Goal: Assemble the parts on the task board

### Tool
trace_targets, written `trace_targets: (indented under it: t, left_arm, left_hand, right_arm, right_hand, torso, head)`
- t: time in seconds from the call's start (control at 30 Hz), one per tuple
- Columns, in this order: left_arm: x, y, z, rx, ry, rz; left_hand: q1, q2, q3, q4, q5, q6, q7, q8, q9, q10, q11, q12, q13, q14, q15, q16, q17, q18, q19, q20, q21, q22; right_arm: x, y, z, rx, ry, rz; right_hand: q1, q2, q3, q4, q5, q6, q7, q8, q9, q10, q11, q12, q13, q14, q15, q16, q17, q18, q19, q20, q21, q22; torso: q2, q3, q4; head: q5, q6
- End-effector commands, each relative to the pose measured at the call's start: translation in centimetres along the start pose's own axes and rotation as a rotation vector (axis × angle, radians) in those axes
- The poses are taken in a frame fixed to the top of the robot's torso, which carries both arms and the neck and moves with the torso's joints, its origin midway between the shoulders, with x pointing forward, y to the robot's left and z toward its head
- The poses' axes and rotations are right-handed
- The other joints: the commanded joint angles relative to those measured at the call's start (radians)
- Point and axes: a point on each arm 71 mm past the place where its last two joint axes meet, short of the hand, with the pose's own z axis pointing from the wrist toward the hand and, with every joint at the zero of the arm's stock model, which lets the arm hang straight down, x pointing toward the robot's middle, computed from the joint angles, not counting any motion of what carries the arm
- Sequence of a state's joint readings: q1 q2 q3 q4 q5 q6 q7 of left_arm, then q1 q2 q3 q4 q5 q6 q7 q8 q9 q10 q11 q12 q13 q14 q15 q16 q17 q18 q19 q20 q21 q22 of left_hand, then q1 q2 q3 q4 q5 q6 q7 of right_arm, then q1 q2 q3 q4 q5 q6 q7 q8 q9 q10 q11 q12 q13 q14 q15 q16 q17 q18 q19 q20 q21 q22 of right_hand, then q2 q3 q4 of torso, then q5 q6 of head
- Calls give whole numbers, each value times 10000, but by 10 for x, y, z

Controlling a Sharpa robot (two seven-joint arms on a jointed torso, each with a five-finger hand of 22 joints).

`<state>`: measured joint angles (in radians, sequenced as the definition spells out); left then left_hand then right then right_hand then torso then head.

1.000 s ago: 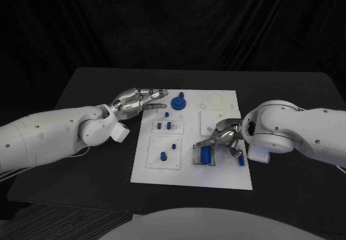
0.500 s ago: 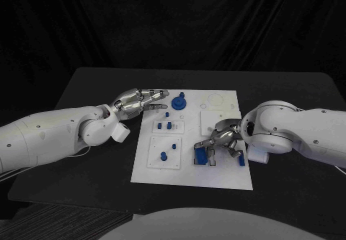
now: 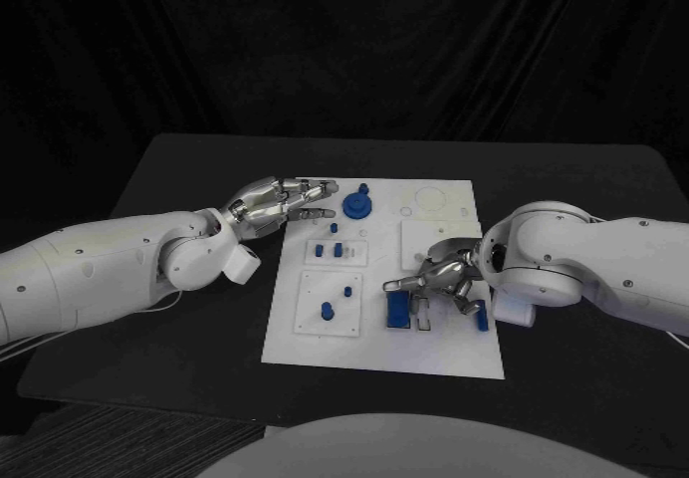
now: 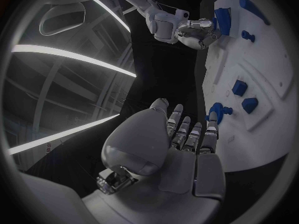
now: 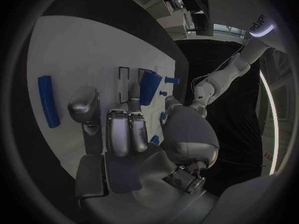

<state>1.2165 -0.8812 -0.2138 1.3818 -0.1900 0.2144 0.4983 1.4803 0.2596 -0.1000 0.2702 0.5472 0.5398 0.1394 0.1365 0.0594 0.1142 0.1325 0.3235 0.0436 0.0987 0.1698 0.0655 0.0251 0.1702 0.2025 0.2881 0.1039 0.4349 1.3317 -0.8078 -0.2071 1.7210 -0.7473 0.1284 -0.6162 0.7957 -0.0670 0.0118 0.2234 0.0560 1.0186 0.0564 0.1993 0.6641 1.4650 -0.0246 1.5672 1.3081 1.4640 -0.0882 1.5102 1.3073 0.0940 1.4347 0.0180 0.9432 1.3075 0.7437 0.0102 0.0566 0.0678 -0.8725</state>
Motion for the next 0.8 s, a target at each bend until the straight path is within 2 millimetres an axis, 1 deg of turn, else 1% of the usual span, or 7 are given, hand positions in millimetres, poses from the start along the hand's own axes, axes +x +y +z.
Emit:
trace_targets:
  t: [0.03, 0.27, 0.43, 0.57, 0.6, 0.7, 0.8]
  left_arm:
    - [1, 0, 0, 93, 121, -125]
    - [0, 0, -3, 76, 66, -117]
    - [-1, 0, -4, 64, 30, -107]
    - [-2, 0, -4, 63, 15, -103]
    - [-2, 0, -4, 61, 10, -104]
    - [-2, 0, -5, 50, 0, -111]
    - [-2, 1, -6, 37, -5, -118]
  left_hand:
    - [100, 24, 55, 14, 40, -4, 81, 32, 13, 19, 63, 40, -3, -9, 80, 71, 10, 61, 91, 10, 56, -7]
    - [107, 20, 63, 9, 42, -3, 82, 32, 13, 20, 64, 43, -3, -7, 81, 72, 10, 60, 96, 10, 60, 3]
    - [119, 14, 75, 1, 45, 14, 84, 37, 15, 25, 67, 51, -1, -7, 80, 73, 11, 59, 109, 11, 68, 25]
    - [122, 11, 79, -2, 47, 21, 85, 39, 16, 26, 67, 51, -1, -2, 80, 77, 12, 59, 111, 11, 69, 26]
    - [122, 11, 79, -2, 47, 21, 85, 39, 16, 26, 67, 51, -1, -2, 80, 77, 12, 59, 111, 11, 69, 26]
    - [135, 5, 94, -12, 53, 26, 87, 42, 17, 28, 69, 51, -1, -2, 77, 78, 12, 59, 118, 11, 75, 33]
    - [135, 5, 94, -12, 53, 26, 87, 42, 17, 28, 69, 51, -1, -2, 77, 78, 12, 59, 118, 11, 75, 33]
  right_arm:
    - [0, -5, -1, 177, -170, -11]
    - [-4, -12, -13, -171, -591, 232]
    - [-10, -10, -30, -973, -1064, 144]
    - [-13, -5, -41, -1794, -2071, -739]
    - [-13, -3, -44, -2024, -2413, -1149]
    - [-12, 4, -50, -2621, -3335, -2241]
    - [-8, 7, -52, -2888, -3779, -3069]
  right_hand:
    - [-13, -30, -286, 125, -34, -32, 11, -42, 3, 1058, 69, 36, 2627, 833, 61, 3, 1430, 162, 27, 82, -5, 1094]
    - [325, 295, -806, 335, 46, 34, -69, 385, 300, 1058, 1, 36, 2627, 884, 9, 135, 1664, 137, 115, 40, 176, 1159]
    - [1077, 569, -1338, 239, 578, -121, -218, 1482, 1338, 1058, -120, 36, 2627, 907, -87, 209, 1790, 110, 172, -45, 345, 1221]
    - [2124, 749, -1731, -343, 1287, -975, -406, 3514, 3668, 1058, -271, 36, 2627, 954, -201, 339, 2041, 51, 260, -161, 711, 1319]
    - [2483, 782, -1808, -582, 1412, -1264, -463, 4284, 4587, 1058, -325, 36, 2627, 972, -260, 387, 2138, 29, 283, -193, 819, 1343]
    - [3162, 750, -1716, -910, 1929, 658, -616, 8260, 7220, 1058, -444, 36, 2627, 1011, -356, 481, 2342, -27, 355, -282, 1190, 1427]
    - [3387, 659, -1687, -980, 2039, 1819, -673, 9920, 7902, 1058, -506, 36, 2627, 1027, -397, 519, 2426, -49, 381, -324, 1331, 1457]
  torso:
    - [-2, -1, -1]
    - [1, 1, 2]
    - [-1, 2, -1]
    - [-1, 4, -2]
    - [-1, 4, -3]
    - [0, 2, -2]
    - [-1, 2, -2]
  head:
    - [34, -1]
    - [48, -1]
    - [48, -1]
    - [32, -1]
    - [30, -1]
    - [3, -1]
    - [-8, -1]
